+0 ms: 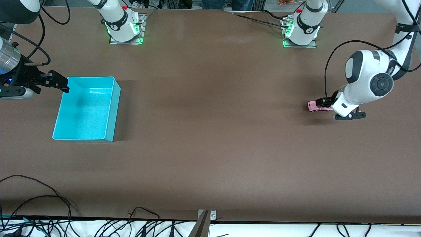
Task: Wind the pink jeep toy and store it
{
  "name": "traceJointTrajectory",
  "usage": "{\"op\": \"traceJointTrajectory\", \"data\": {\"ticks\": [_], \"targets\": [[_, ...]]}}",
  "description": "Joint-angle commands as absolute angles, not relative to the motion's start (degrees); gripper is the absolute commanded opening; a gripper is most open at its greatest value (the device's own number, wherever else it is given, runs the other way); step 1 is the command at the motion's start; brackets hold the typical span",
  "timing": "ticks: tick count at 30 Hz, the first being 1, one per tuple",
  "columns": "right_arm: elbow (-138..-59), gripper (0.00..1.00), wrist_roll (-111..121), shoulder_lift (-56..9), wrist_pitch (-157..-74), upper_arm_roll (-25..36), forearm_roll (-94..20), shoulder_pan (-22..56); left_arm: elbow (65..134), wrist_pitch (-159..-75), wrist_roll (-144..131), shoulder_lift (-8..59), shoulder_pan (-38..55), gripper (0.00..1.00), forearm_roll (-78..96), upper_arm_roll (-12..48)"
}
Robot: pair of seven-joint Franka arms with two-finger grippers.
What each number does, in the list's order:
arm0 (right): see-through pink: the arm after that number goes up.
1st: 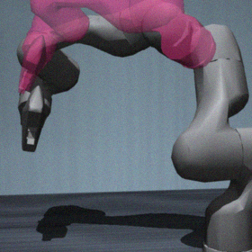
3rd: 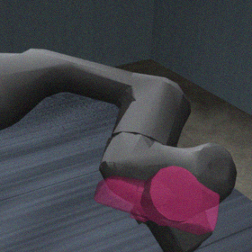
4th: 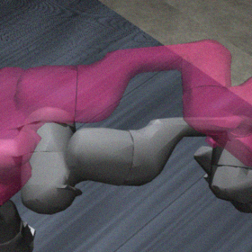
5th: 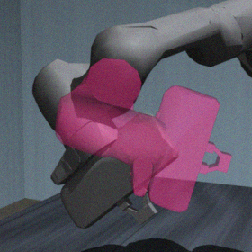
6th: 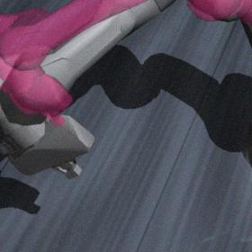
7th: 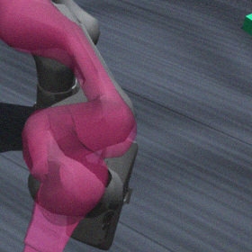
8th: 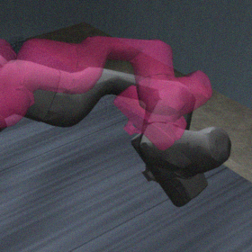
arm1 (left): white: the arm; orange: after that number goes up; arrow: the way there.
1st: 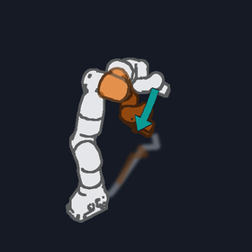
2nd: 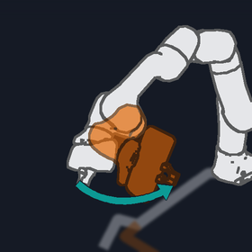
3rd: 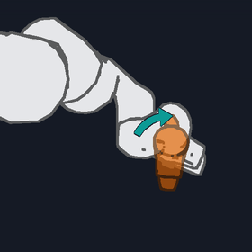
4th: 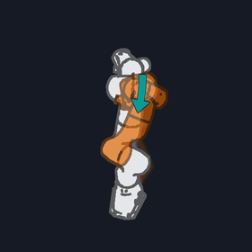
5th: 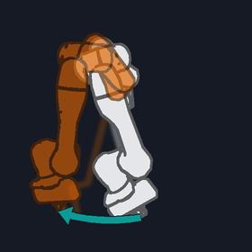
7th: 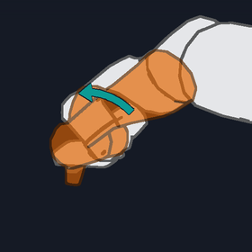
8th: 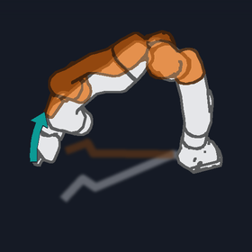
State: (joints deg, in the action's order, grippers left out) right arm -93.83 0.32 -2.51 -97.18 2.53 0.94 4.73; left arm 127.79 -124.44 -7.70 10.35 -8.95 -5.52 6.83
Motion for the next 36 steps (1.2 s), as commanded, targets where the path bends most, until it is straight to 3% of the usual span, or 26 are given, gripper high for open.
{"op": "traceJointTrajectory", "data": {"ticks": [1,36], "targets": [[-92.5,1.00,1.2,-3.1,-96.6,2.5,0.3,4.4,131.3,-126.5,-6.8,8.5,-8.5,1.00,-7.6,6.9],[-92.5,1.00,1.2,-3.1,-96.6,2.5,0.3,4.4,137.4,-138.7,54.0,9.8,-10.9,1.00,-12.6,6.1]]}}
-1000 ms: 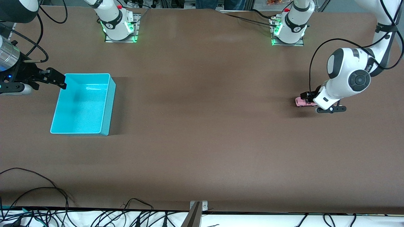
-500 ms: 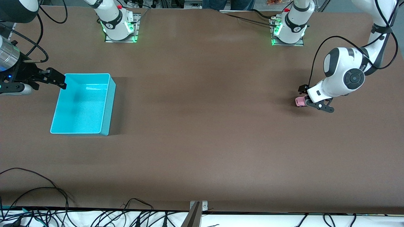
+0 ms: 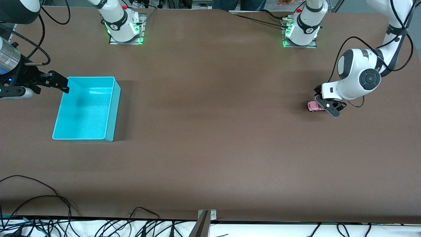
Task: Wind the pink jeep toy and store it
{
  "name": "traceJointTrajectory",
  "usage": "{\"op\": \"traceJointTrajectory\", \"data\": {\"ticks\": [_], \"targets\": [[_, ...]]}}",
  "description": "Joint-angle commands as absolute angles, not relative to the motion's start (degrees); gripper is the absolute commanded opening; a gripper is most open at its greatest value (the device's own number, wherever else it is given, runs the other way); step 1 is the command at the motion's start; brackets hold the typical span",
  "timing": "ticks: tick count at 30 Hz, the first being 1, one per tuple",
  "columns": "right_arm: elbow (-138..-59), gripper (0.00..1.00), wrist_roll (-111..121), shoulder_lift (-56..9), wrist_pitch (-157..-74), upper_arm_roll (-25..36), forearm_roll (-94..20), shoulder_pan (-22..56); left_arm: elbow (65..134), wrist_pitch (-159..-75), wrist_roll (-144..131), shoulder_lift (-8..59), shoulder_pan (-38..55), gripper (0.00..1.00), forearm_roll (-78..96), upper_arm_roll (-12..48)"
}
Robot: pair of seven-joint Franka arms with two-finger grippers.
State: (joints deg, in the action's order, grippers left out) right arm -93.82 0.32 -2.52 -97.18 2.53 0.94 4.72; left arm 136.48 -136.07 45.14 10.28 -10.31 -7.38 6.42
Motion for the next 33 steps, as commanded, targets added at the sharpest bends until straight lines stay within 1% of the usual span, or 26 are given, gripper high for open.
{"op": "traceJointTrajectory", "data": {"ticks": [1,10,21,33], "targets": [[-92.5,1.00,1.2,-3.1,-96.6,2.5,0.3,4.4,137.6,-139.5,55.0,9.9,-10.9,1.00,-13.4,6.1],[-92.5,1.00,1.2,-3.1,-96.6,2.5,0.3,4.4,140.8,-147.5,65.2,11.1,-12.6,1.00,-15.4,5.8],[-92.5,1.00,1.2,-3.1,-96.6,2.5,0.3,4.4,143.3,-150.8,70.1,11.3,-13.7,1.00,-15.4,5.5],[-92.5,1.00,1.2,-3.1,-96.6,2.5,0.3,4.4,143.2,-152.8,70.0,12.8,-14.2,1.00,-13.6,4.8]]}}
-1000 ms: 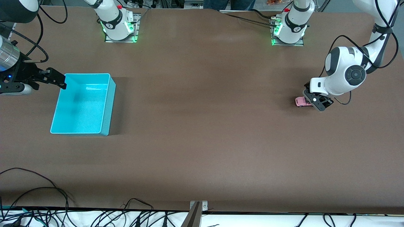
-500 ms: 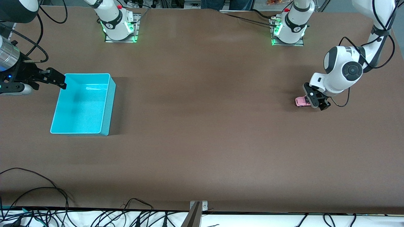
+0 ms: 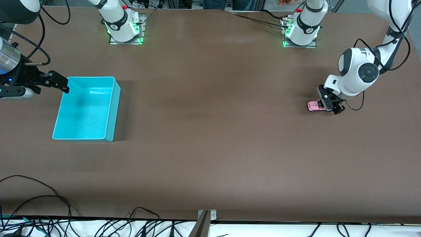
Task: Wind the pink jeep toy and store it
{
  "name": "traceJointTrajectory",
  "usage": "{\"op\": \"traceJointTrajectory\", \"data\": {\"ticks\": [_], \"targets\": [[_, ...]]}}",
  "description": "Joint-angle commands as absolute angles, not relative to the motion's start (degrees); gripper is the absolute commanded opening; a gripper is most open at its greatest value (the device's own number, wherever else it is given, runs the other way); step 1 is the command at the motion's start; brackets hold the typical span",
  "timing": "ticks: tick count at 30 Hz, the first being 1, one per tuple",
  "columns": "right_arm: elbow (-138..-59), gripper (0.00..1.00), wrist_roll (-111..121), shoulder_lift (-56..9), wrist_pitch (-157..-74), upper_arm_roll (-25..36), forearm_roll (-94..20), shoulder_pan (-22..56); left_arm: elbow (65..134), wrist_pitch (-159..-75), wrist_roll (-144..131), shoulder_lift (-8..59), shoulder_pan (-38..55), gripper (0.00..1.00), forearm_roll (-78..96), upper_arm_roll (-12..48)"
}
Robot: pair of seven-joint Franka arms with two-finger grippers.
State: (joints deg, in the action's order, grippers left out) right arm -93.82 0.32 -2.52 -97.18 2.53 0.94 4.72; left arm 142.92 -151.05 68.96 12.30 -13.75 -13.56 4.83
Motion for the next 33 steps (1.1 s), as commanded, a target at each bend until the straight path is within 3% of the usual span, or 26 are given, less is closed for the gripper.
{"op": "traceJointTrajectory", "data": {"ticks": [1,7,15,18,21,23,27,33], "targets": [[-92.5,1.00,1.2,-3.1,-96.6,2.5,0.3,4.4,143.1,-152.8,70.0,12.8,-14.2,1.00,-13.6,4.7],[-92.5,1.00,1.2,-3.1,-96.6,2.5,0.3,4.4,142.7,-152.8,70.2,12.8,-14.1,1.00,-14.0,4.8],[-92.5,1.00,1.2,-3.1,-96.6,2.5,0.3,4.4,142.8,-152.9,70.2,13.4,-13.5,0.82,-14.4,4.8],[-92.5,1.00,1.2,-3.1,-96.6,2.5,0.3,4.4,142.8,-153.5,70.3,13.7,-13.5,0.60,-14.4,4.8],[-92.5,1.00,1.2,-3.1,-96.7,2.5,0.3,4.4,142.8,-153.6,72.0,13.7,-13.5,0.31,-14.5,4.8],[-92.5,1.00,1.2,-3.1,-96.7,2.5,0.3,4.4,142.7,-153.6,73.3,13.7,-13.4,0.22,-14.5,4.8],[-92.5,1.00,1.2,-3.1,-96.7,2.5,0.3,4.4,142.5,-153.6,73.6,13.5,-11.3,0.19,-14.5,4.9],[-92.5,1.00,1.2,-3.1,-96.7,2.5,0.3,4.4,141.6,-153.4,73.7,13.0,-9.1,0.07,-14.5,5.3]]}}
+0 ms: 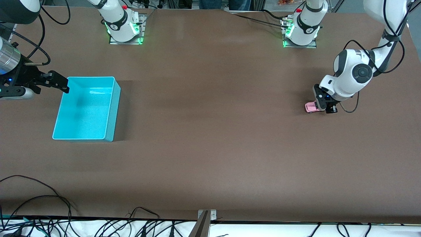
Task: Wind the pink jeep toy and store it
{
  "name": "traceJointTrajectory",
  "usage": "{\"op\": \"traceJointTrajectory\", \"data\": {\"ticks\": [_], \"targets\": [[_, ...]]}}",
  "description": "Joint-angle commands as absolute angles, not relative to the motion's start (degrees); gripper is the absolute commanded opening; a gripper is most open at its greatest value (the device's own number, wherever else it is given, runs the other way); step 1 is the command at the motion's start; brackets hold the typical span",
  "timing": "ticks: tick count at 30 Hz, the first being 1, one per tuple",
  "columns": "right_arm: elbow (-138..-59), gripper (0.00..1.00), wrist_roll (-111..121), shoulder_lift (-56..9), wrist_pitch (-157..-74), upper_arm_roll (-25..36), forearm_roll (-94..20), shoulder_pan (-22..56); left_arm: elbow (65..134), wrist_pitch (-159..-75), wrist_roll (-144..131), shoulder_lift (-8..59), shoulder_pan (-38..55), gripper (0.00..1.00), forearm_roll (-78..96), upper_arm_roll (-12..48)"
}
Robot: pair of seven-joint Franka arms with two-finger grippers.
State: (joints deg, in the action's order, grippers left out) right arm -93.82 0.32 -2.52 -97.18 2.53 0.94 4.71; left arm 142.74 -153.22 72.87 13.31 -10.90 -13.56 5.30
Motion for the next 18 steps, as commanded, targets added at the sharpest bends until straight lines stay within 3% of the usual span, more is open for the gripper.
{"op": "traceJointTrajectory", "data": {"ticks": [1,9,18], "targets": [[-92.5,1.00,1.2,-3.1,-96.7,2.5,0.3,4.4,141.2,-153.2,73.7,13.0,-9.1,0.06,-14.5,5.3],[-92.4,1.00,1.2,-3.1,-96.9,2.8,0.2,4.3,139.9,-152.9,72.5,12.0,-7.8,0.00,-13.4,9.1],[-92.5,1.00,1.2,-3.1,-96.9,2.9,0.3,4.4,139.0,-152.7,72.2,13.4,-7.0,0.00,-13.5,9.5]]}}
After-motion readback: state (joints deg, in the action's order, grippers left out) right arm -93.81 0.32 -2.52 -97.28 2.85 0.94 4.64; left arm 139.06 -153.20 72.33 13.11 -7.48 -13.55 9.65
